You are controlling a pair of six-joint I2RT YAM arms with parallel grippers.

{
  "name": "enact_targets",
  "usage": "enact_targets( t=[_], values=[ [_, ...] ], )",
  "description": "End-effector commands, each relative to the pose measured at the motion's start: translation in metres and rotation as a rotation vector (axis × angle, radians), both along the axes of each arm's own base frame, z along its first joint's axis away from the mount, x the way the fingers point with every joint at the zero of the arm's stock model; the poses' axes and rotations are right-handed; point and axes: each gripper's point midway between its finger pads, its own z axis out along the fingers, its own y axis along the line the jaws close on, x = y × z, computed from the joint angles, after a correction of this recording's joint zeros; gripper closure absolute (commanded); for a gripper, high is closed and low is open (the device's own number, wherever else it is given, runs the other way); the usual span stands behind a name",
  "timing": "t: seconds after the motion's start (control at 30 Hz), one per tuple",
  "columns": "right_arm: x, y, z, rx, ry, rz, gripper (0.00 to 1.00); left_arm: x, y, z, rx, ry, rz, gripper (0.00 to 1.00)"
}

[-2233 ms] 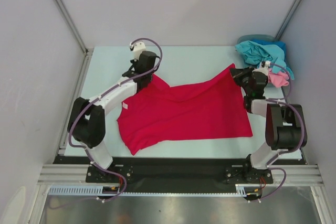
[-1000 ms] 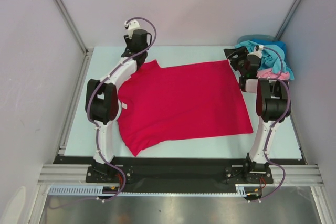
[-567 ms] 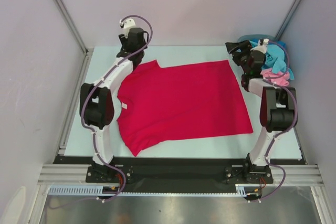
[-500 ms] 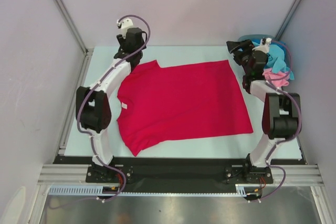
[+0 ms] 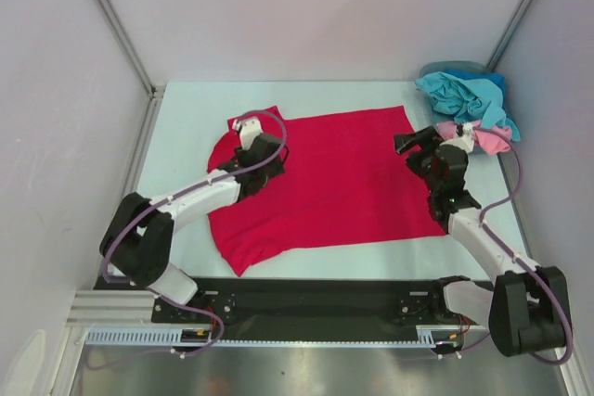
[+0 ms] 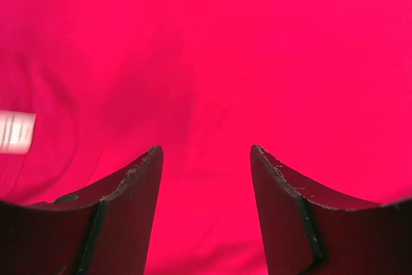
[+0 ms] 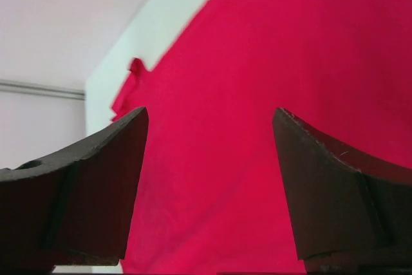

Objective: Fold and stack the t-shirts
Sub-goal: Flatten the tshirt out

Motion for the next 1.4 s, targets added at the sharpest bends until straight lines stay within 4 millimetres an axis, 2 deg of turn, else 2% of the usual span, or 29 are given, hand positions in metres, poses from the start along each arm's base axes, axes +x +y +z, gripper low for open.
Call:
enact_targets(
  t=[0.0, 0.07, 0.1, 0.17, 0.2, 0.27, 0.33, 0.37, 0.43, 0.47, 0.5, 0.53, 0.6, 0.63, 0.67, 0.83, 0.93, 1.07, 1.37],
  values=[
    [-0.029, -0.017, -0.026, -0.051, 0.108, -0.069, 0.18, -0.033, 0.006, 0.003, -0.076, -0.016, 0.048, 0.38],
    [-0.039, -0.022, -0.027, -0.052, 0.130, -0.097, 0.18, -0.053, 0.014, -0.007, -0.067, 0.005, 0.055, 0.38],
    [-0.047, -0.024, -0.038, -0.059, 0.175, -0.104, 0.18, -0.060, 0.012, -0.008, -0.079, 0.009, 0.059, 0.39],
    [-0.055, -0.028, -0.038, -0.065, 0.174, -0.121, 0.18, -0.079, 0.021, -0.015, -0.058, 0.031, 0.078, 0.39],
    [-0.061, -0.029, -0.046, -0.072, 0.205, -0.123, 0.17, -0.089, 0.016, -0.017, -0.071, 0.034, 0.073, 0.40],
    [-0.068, -0.029, -0.053, -0.075, 0.221, -0.122, 0.18, -0.107, 0.018, -0.027, -0.051, 0.062, 0.069, 0.40],
    [-0.075, -0.031, -0.059, -0.086, 0.248, -0.122, 0.17, -0.123, 0.009, -0.026, -0.097, 0.070, 0.039, 0.40],
    [-0.078, -0.029, -0.062, -0.090, 0.253, -0.105, 0.17, -0.131, 0.009, -0.034, -0.105, 0.080, 0.021, 0.40],
    [-0.085, -0.027, -0.063, -0.098, 0.241, -0.080, 0.17, -0.146, -0.005, -0.024, -0.185, 0.057, -0.058, 0.39],
    [-0.088, -0.024, -0.063, -0.089, 0.230, -0.058, 0.17, -0.154, -0.004, -0.032, -0.200, 0.060, -0.081, 0.39],
    [-0.092, -0.023, -0.070, -0.090, 0.235, -0.050, 0.17, -0.160, -0.006, -0.029, -0.230, 0.054, -0.100, 0.39],
    [-0.094, -0.022, -0.068, -0.087, 0.219, -0.042, 0.17, -0.166, -0.007, -0.018, -0.286, 0.030, -0.125, 0.39],
    [-0.098, -0.020, -0.075, -0.093, 0.232, -0.023, 0.18, -0.178, -0.003, -0.020, -0.308, 0.017, -0.159, 0.39],
    [-0.100, -0.019, -0.078, -0.098, 0.238, -0.015, 0.18, -0.181, -0.002, -0.007, -0.353, -0.021, -0.173, 0.39],
    [-0.100, -0.018, -0.079, -0.098, 0.240, -0.009, 0.18, -0.186, 0.004, -0.012, -0.347, -0.015, -0.177, 0.39],
    [-0.103, -0.011, -0.091, -0.091, 0.253, 0.030, 0.18, -0.204, 0.014, -0.010, -0.388, -0.003, -0.190, 0.39],
    [-0.106, -0.010, -0.095, -0.103, 0.260, 0.042, 0.18, -0.218, 0.014, -0.019, -0.416, 0.037, -0.210, 0.40],
    [-0.109, -0.012, -0.100, -0.121, 0.274, 0.041, 0.18, -0.233, 0.024, -0.043, -0.393, 0.099, -0.198, 0.41],
    [-0.107, -0.010, -0.102, -0.128, 0.275, 0.053, 0.18, -0.244, 0.036, -0.065, -0.361, 0.116, -0.224, 0.41]
  ],
)
